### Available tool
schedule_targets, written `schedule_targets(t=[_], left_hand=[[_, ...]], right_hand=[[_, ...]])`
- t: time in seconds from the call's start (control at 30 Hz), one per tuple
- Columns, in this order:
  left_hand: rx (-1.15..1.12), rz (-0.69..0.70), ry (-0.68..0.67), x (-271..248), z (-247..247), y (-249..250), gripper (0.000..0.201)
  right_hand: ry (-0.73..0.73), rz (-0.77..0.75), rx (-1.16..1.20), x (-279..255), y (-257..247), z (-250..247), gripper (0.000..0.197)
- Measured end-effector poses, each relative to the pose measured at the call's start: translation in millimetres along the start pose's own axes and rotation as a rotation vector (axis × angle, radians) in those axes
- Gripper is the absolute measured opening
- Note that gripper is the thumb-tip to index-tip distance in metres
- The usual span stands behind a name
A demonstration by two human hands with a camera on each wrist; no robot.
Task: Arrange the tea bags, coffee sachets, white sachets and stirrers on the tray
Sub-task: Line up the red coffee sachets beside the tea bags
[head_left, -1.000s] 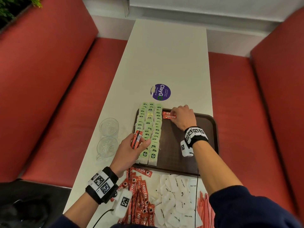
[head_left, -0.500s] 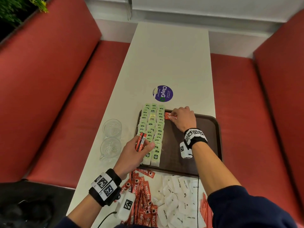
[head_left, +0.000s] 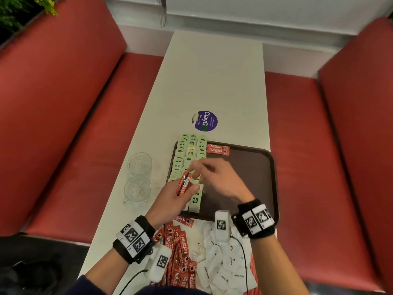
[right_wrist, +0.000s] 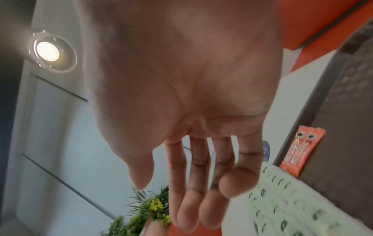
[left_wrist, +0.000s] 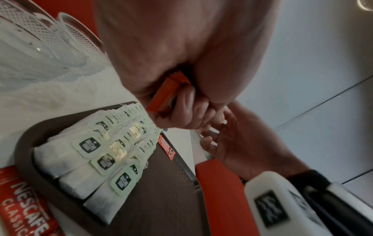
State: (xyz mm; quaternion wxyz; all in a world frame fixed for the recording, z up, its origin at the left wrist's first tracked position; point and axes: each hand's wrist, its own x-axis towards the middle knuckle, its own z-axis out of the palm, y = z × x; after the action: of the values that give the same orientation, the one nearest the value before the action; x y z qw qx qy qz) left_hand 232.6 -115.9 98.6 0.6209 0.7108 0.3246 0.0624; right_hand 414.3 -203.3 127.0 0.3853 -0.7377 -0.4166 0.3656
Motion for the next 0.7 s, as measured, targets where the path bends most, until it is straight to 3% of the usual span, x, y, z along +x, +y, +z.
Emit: schedule_targets(t=[0.1, 0.27, 0.37, 0.47, 0.6, 0.7], left_hand=[[0.029, 0.045, -0.066, -2.5, 5.2, 10.6, 0.015], [0.059, 0.086, -0.117, -7.4, 2.2, 6.1, 0.03], [-0.081, 0.036, -0.126, -10.3, -4.9, 4.9, 0.052], [-0.32, -0.027, -0.158, -13.7, -13.0, 6.0, 0.048], [-0.54, -0.064, -0.161, -12.4, -18.7, 13.8, 0.049], [-0.421, -0.011, -0.099, -9.6, -19.0, 20.8, 0.029]], right_hand=[[0.014, -0.039, 0.004, -20.6, 1.0, 9.7, 0.016], [0.163, -0.041, 0.225, -43.4, 6.3, 6.4, 0.009], [0.294, -0.092, 0.433, -57.7, 7.1, -1.5, 0.007], [0.345, -0.156, 0.524, -68.8, 13.3, -3.3, 0.007], [0.359, -0.269, 0.358, -81.7, 23.8, 1.7, 0.019], [0.392, -0.293, 0.178, -86.8, 32.5, 2.1, 0.027]])
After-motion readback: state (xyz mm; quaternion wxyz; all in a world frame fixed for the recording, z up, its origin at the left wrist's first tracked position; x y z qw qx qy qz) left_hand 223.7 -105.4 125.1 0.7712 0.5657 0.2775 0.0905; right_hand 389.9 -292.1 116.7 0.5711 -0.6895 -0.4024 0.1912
